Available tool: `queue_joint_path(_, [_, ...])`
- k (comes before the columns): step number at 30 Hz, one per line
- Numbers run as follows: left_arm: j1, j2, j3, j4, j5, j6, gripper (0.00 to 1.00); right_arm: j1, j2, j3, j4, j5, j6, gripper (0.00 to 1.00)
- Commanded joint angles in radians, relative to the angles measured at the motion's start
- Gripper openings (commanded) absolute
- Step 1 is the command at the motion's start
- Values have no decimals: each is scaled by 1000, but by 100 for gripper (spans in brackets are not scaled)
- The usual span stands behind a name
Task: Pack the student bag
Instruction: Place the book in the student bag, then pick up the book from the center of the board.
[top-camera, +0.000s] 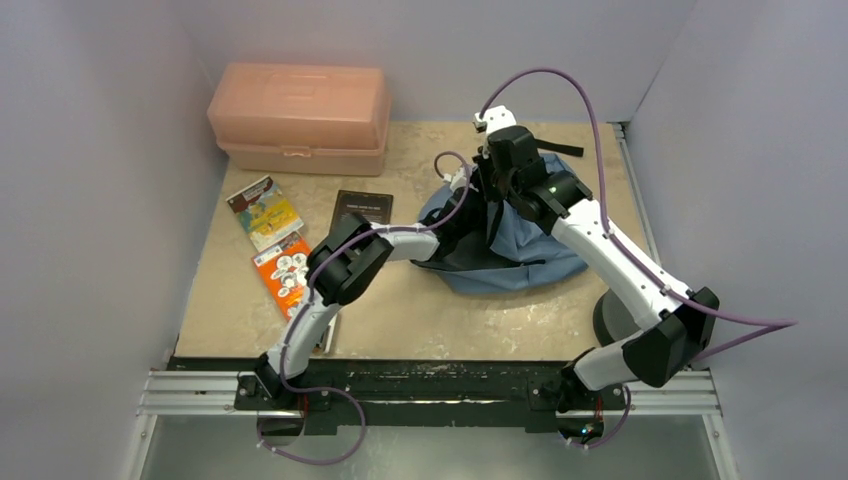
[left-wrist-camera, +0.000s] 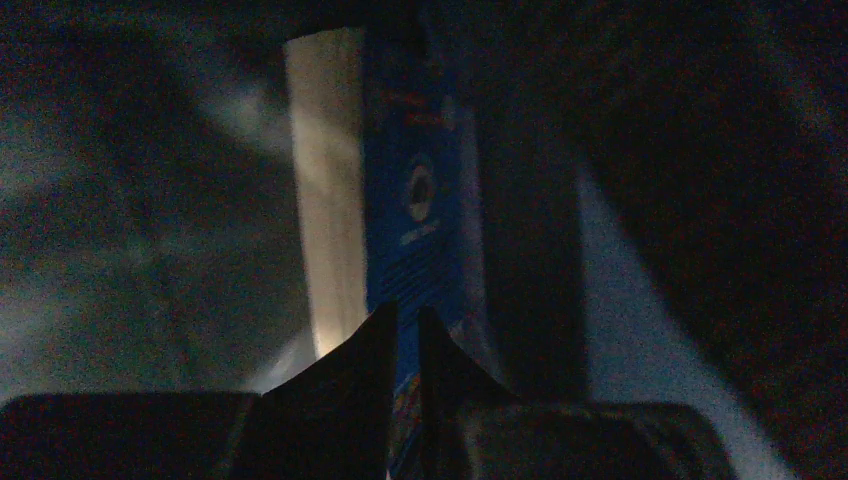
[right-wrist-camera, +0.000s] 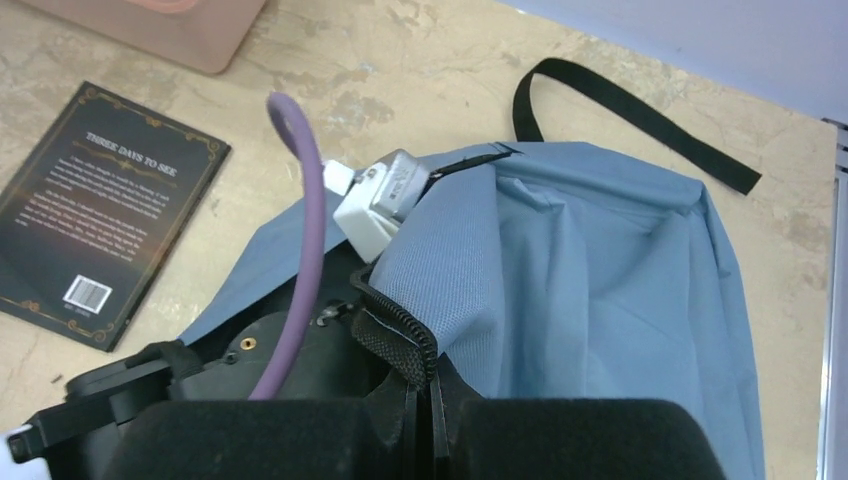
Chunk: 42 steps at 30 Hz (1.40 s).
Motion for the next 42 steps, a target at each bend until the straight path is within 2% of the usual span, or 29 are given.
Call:
queue_joint_path(1, [20, -125, -130, 103, 39, 50, 17, -2, 9, 40, 64, 39, 12, 0])
queue_joint_path(5, [26, -337, -266, -67, 113, 162, 40, -14, -1, 24, 64, 157, 13, 0])
queue_joint_path(8, [28, -503, -347, -209, 184, 229, 47, -45, -5, 4, 50, 235, 18, 0])
queue_joint_path(11, [31, -674, -469, -251, 263, 280, 53, -68, -23, -46, 57, 331, 21, 0])
queue_joint_path(15, [69, -948, -683, -352, 252, 374, 59, -74, -40, -65, 9, 452, 42, 1])
queue_joint_path(17, [115, -1099, -785, -412, 222, 410, 66, -67, -63, -72, 14, 441, 23, 7])
queue_joint_path(19, [201, -1264, -855, -498, 205, 454, 73, -58, -81, -73, 33, 378, 4, 16])
queue_joint_path(20, [239, -1317, -875, -601, 186, 478, 79, -44, -81, -66, 31, 346, 0, 22])
queue_joint_path(22, [314, -1398, -878, -716, 148, 541, 82, -17, -63, -23, 16, 224, -1, 42])
queue_joint_path(23, [352, -1421, -869, -769, 135, 576, 83, 16, -44, 5, -1, 157, 7, 49])
queue_joint_path(25, [409, -1442, -847, -864, 73, 612, 85, 117, 3, 69, -24, 119, 29, 59])
queue_joint_path(28, [494, -1440, -834, -932, 47, 614, 87, 251, 51, 139, -3, 88, 73, 68])
queue_joint_path(35, [658, -1416, -811, -1018, 47, 531, 88, 313, 133, 93, 244, -222, 197, 78])
queue_joint_path(38, [710, -1459, -818, -1085, -27, 482, 89, 331, 197, -3, 469, -431, 247, 80])
queue_joint_path(40, [725, -1493, -810, -1134, -82, 501, 90, 332, 267, -28, 604, -557, 324, 80])
queue_joint_path(42, [727, -1502, -788, -1196, -136, 537, 91, 335, 332, -28, 697, -630, 324, 80])
